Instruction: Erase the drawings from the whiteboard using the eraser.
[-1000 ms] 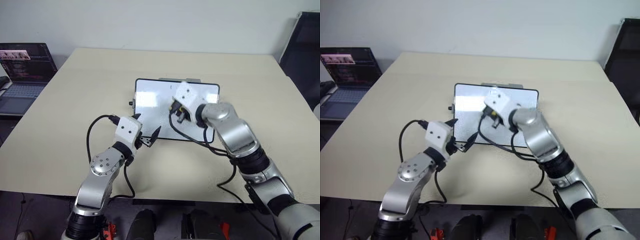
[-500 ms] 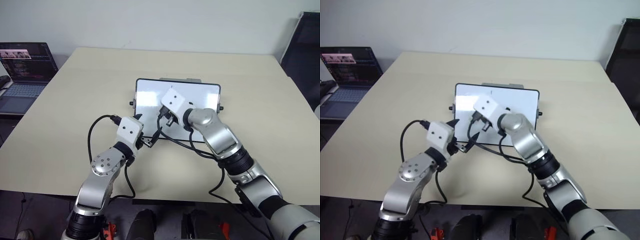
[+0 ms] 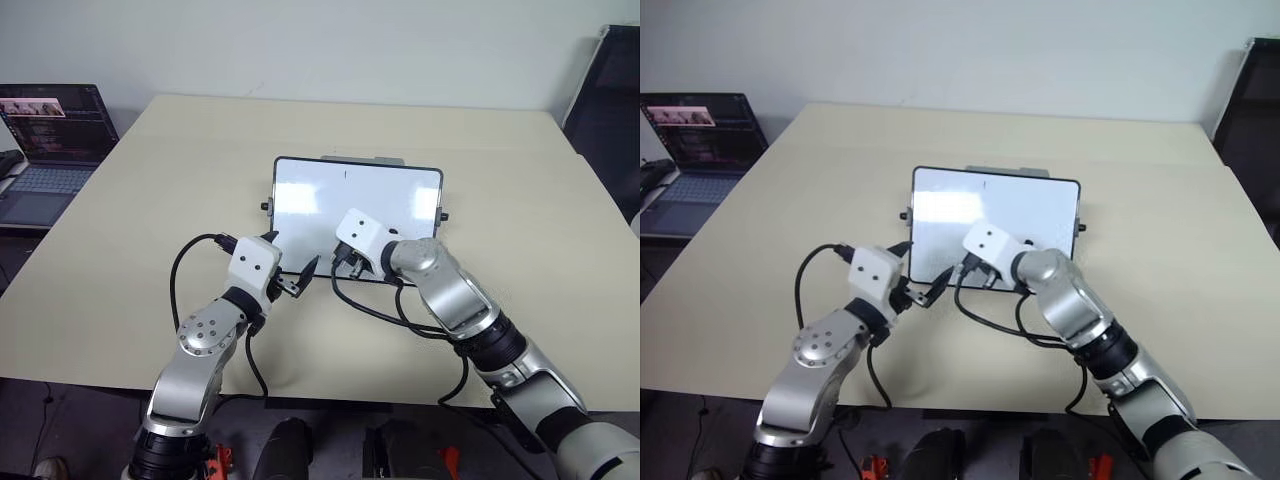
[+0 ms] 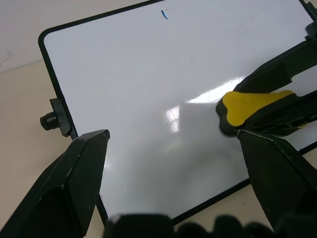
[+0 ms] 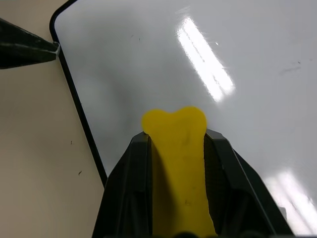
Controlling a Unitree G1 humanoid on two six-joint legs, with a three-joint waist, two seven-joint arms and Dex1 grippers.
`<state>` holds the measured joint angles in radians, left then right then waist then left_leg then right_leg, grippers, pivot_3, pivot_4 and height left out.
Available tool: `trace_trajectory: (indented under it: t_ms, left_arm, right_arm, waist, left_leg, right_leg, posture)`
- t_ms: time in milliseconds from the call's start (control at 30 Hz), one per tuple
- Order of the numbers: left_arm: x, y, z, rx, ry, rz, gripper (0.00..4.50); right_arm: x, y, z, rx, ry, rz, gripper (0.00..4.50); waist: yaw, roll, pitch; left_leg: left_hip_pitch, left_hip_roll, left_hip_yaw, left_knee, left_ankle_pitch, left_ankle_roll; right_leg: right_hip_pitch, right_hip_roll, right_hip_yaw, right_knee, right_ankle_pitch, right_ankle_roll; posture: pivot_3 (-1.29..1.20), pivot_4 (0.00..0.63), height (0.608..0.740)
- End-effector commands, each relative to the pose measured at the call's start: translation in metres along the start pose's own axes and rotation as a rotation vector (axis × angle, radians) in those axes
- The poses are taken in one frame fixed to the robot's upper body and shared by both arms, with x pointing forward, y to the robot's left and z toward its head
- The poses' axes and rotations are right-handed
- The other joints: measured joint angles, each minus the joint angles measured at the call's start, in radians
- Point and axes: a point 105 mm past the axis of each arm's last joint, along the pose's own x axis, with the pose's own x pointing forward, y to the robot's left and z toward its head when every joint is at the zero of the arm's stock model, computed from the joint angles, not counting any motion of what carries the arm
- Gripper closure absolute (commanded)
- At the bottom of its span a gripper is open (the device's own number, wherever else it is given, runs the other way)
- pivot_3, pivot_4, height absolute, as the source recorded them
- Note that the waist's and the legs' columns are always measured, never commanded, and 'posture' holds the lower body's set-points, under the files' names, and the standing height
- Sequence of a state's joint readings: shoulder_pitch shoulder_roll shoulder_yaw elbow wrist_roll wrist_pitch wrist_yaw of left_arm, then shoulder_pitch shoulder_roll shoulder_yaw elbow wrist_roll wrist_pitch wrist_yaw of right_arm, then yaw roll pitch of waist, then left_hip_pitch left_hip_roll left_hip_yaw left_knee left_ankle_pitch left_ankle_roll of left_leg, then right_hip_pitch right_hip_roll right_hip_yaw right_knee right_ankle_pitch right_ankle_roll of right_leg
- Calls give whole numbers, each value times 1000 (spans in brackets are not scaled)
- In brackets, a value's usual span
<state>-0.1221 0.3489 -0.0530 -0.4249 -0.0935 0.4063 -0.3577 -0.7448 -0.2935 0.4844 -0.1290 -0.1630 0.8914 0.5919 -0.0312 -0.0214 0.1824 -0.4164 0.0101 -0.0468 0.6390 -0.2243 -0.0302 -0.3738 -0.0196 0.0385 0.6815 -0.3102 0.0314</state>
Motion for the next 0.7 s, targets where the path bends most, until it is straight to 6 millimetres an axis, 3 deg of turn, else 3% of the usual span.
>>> trace_trajectory:
  t_ms: [33,300,700]
  left_arm:
    - [-1,2,15,24,-55,8,0]
    - [1,2,15,26,-58,-1,0]
    - [3,-1,16,23,-63,-8,0]
  right_arm:
    - [-17,-19,26,29,-95,-53,3416]
    - [-26,-54,75,38,-233,-162,3416]
    - [-1,-83,91,-97,-251,-274,3416]
  waist:
    - [0,0,0]
    - [-1,0,0]
    - [-1,0,0]
  left_leg:
    - [0,0,0,0,0,0]
    - [0,0,0,0,0,0]
    - [0,0,1,-1,0,0]
  right_leg:
    - [0,0,0,0,0,0]
    - [0,0,0,0,0,0]
    - [-1,0,0,0,0,0]
  posture:
    - [0,150,740]
    - [0,150,740]
    - [0,150,740]
